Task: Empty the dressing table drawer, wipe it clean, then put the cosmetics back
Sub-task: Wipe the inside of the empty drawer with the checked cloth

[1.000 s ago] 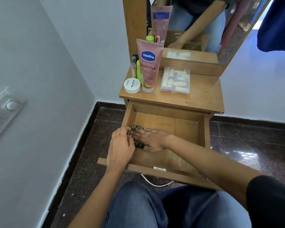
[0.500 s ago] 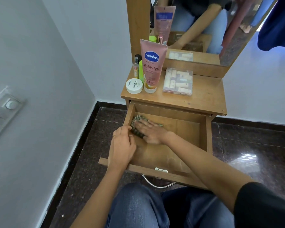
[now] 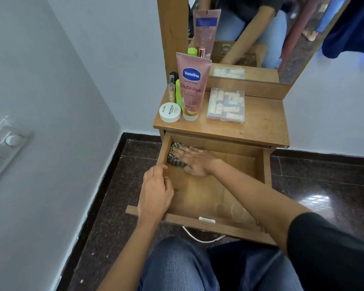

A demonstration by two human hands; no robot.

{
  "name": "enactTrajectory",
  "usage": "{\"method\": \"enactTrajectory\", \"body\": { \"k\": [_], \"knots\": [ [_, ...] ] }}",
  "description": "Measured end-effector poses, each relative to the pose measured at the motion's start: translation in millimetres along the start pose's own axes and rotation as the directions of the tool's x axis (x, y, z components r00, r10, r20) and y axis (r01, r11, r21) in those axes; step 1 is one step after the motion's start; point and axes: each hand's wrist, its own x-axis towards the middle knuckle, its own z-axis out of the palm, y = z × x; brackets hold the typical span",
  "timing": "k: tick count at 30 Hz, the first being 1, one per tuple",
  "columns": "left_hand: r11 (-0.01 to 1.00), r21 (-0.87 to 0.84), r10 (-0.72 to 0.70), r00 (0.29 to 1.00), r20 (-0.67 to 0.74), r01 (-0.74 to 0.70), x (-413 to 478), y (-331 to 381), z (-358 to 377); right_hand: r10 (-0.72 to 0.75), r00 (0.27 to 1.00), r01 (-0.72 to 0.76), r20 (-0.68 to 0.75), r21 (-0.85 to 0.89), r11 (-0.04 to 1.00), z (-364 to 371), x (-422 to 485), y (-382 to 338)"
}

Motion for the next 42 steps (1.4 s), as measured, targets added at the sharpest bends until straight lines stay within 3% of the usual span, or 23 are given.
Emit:
{"method": "enactTrajectory", "body": {
  "k": [5,8,11,13,15,19,25,36,39,42],
  "knots": [
    [1.000,-0.004,0.007,1.000,-0.008,-0.007,0,2,-1,0.078,0.996,-0.082,0.034,0.108,0.991,3,-6,-24],
    [1.000,-0.004,0.012,1.000,-0.003,-0.012,1,3,-1,-0.054,0.998,0.049,0.043,0.100,0.994,9,-31,-48],
    [1.000,0.003,0.015,1.000,-0.011,-0.015,1,2,0,-0.272,0.953,0.268,0.137,0.046,0.962,20,-57,-66],
    [1.000,-0.006,0.015,1.000,-0.017,-0.016,-1,1,0,-0.336,0.933,0.333,0.129,0.047,0.942,20,-60,-64],
    [1.000,-0.017,0.015,1.000,-0.014,-0.016,-1,0,0,-0.319,0.942,0.320,0.104,0.006,0.947,16,-47,-50],
    [1.000,-0.024,-0.007,1.000,-0.007,0.007,0,-1,0,-0.099,0.995,0.099,-0.004,0.056,0.993,2,-16,-9],
    [1.000,-0.018,-0.016,1.000,-0.021,0.016,2,-1,0,0.020,1.000,-0.021,0.010,0.128,0.991,4,-4,-8],
    [0.999,-0.030,-0.018,1.000,-0.024,0.017,-2,2,-2,-0.361,0.933,0.361,0.011,-0.005,0.933,27,-51,-55],
    [0.999,-0.030,-0.017,1.000,-0.014,0.016,-1,1,-2,-0.338,0.941,0.338,-0.002,-0.025,0.941,23,-41,-42],
    [0.999,-0.027,-0.020,1.000,-0.010,0.020,1,0,-2,-0.183,0.982,0.184,-0.043,0.036,0.982,16,-24,-23]
  ]
}}
